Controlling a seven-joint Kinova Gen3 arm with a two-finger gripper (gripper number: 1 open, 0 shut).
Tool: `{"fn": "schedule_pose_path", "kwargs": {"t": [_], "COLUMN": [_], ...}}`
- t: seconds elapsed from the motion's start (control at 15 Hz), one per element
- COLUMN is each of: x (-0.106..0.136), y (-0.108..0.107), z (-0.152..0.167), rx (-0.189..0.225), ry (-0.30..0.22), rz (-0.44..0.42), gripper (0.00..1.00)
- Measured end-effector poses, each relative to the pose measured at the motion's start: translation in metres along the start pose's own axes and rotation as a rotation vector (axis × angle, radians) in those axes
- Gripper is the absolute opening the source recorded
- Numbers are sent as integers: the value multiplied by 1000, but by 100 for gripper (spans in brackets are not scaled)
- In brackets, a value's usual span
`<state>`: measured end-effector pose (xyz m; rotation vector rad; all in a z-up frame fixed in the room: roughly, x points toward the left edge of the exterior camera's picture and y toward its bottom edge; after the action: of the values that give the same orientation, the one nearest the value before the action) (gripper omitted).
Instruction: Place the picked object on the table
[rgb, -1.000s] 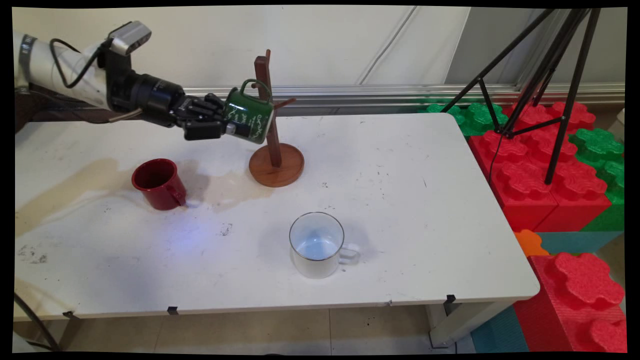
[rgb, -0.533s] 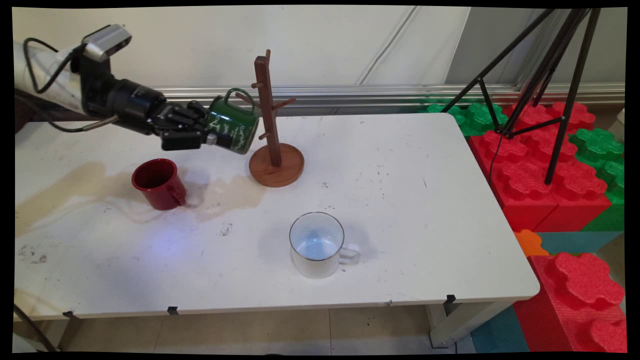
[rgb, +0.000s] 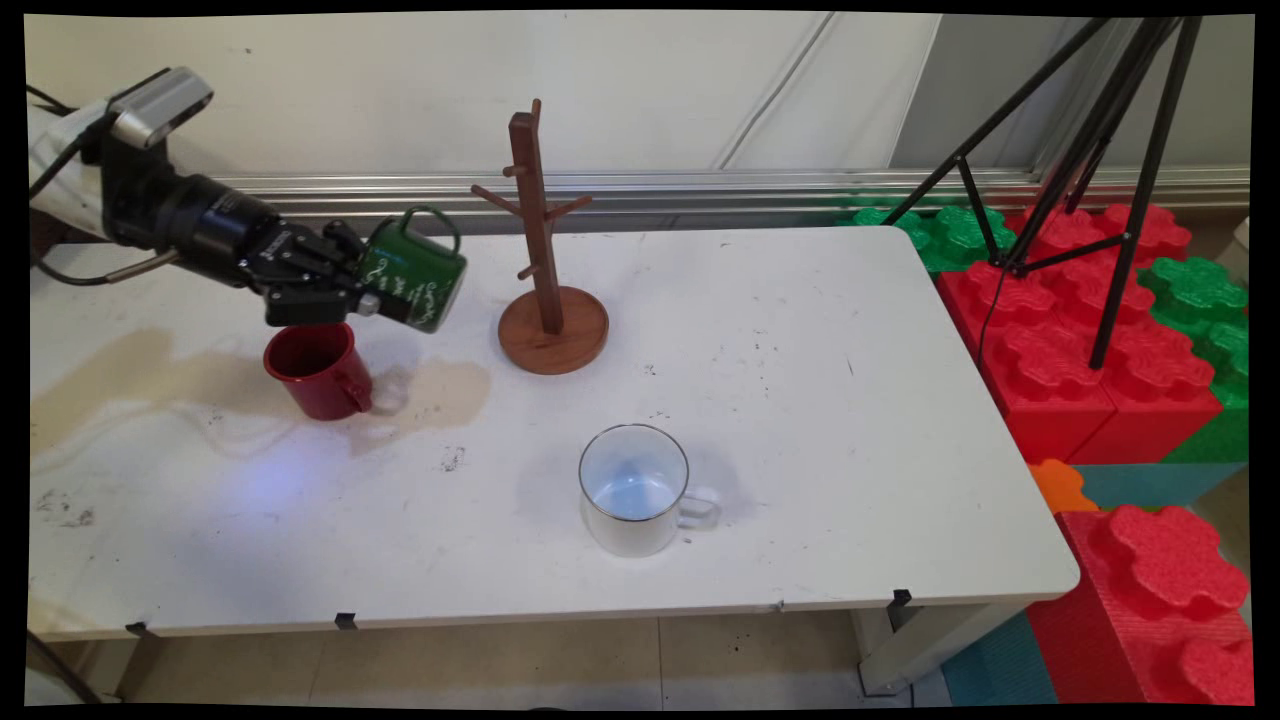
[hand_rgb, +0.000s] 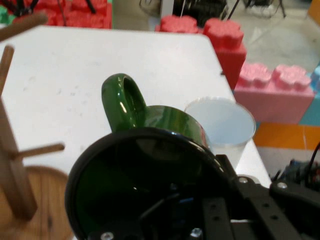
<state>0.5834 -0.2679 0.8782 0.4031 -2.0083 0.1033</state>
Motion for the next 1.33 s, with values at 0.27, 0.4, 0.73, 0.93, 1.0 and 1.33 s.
{"fn": "schedule_pose_path", "kwargs": {"t": [0.27,0.4,0.73,0.93,1.0,1.33], "x": [-10,-14,-21,-24,-25,-31], "y": [-2,-5,-19,-29,-32,-48], "z": [-19,-26,-42,-50,-51,-60], "rx": [38,54,109,143,150,189], "ry": [-71,-96,-169,-208,-218,-290], "rz": [31,44,88,110,115,161], "gripper": [0,0,0,0,0,0]}}
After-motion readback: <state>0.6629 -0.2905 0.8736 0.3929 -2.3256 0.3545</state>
